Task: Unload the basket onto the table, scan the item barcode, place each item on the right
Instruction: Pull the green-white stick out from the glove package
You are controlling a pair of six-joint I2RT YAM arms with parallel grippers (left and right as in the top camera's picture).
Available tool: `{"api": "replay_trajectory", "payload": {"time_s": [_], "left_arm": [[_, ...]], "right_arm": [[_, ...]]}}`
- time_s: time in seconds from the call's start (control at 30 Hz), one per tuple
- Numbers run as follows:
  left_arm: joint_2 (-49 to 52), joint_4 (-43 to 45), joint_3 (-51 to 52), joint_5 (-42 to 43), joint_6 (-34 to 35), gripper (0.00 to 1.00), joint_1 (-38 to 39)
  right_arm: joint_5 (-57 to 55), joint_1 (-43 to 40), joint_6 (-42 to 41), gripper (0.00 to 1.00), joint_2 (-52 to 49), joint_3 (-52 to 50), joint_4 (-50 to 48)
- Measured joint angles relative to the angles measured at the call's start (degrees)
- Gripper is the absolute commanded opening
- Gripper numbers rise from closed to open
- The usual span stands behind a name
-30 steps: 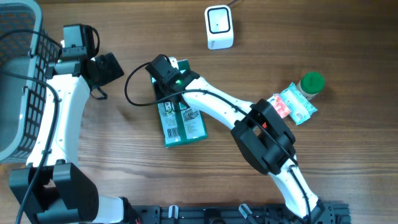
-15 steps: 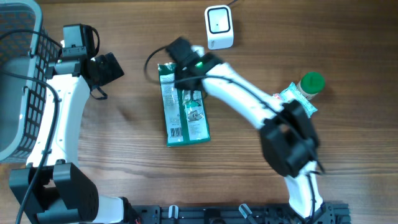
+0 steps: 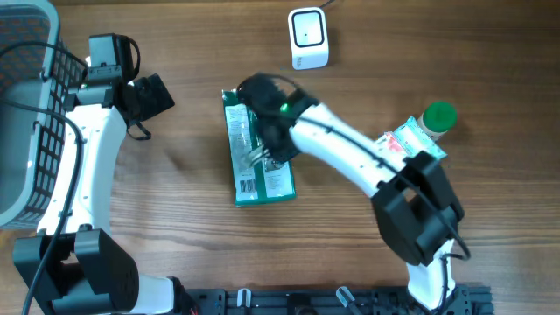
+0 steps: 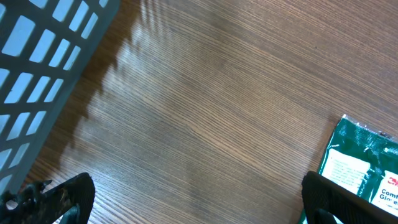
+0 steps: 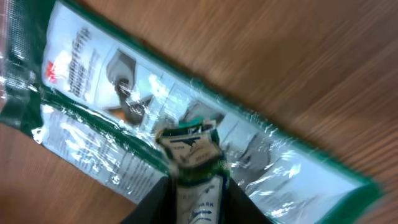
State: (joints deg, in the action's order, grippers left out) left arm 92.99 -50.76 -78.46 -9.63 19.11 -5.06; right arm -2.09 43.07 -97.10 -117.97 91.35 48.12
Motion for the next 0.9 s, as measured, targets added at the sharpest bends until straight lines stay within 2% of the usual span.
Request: {"api": "replay_trajectory", "payload": {"time_s": [0.13,0.23,0.27,0.33,0.4,0.5,0.57,0.6,0.67,0.7,0.77,0.9], "left_arm": [[0.0,0.0,0.0,0.0,0.0,1.00,0.0],[0.0,0.0,0.0,0.0,0.0,1.00,0.0],[0.0,0.0,0.0,0.0,0.0,1.00,0.0],[0.0,0.0,0.0,0.0,0.0,1.00,0.0],[0.0,0.0,0.0,0.0,0.0,1.00,0.0],[0.0,0.0,0.0,0.0,0.0,1.00,0.0],[0.0,0.0,0.0,0.0,0.0,1.00,0.0],[0.0,0.0,0.0,0.0,0.0,1.00,0.0],[0.0,0.0,0.0,0.0,0.0,1.00,0.0],[0.0,0.0,0.0,0.0,0.0,1.00,0.0],[0.0,0.0,0.0,0.0,0.0,1.00,0.0],[0.0,0.0,0.0,0.0,0.0,1.00,0.0]], "right_arm": [[0.1,3.4,-8.4,0.37,-0.1,-6.6,-11.2],[-0.9,3.4,-11.8,0.38,-0.1,-8.5,-13.1],[-1.4,3.2,-11.5,0.45,-0.1,-8.5,-13.1],[-1.6,2.5,-8.6,0.66,0.0,-8.5,-13.3],[-1.6,1.5,-6.4,0.73,0.7,-8.5,-12.9],[-1.9,-0.4,-0.9,0.73,6.0,-8.9,-12.2],[-3.0,-1.3,8.7,0.73,11.2,-9.0,-14.2],[-3.3,-1.7,16.5,0.74,13.6,-9.0,-15.8],[-3.5,-2.4,36.9,0.85,17.9,-8.9,-17.7],[-3.5,-2.7,49.4,0.85,20.0,-8.9,-17.5],[-3.6,-2.9,71.0,0.83,22.3,-8.9,-15.3],[-1.9,-2.9,105.5,0.74,22.7,-8.9,-9.7]]}}
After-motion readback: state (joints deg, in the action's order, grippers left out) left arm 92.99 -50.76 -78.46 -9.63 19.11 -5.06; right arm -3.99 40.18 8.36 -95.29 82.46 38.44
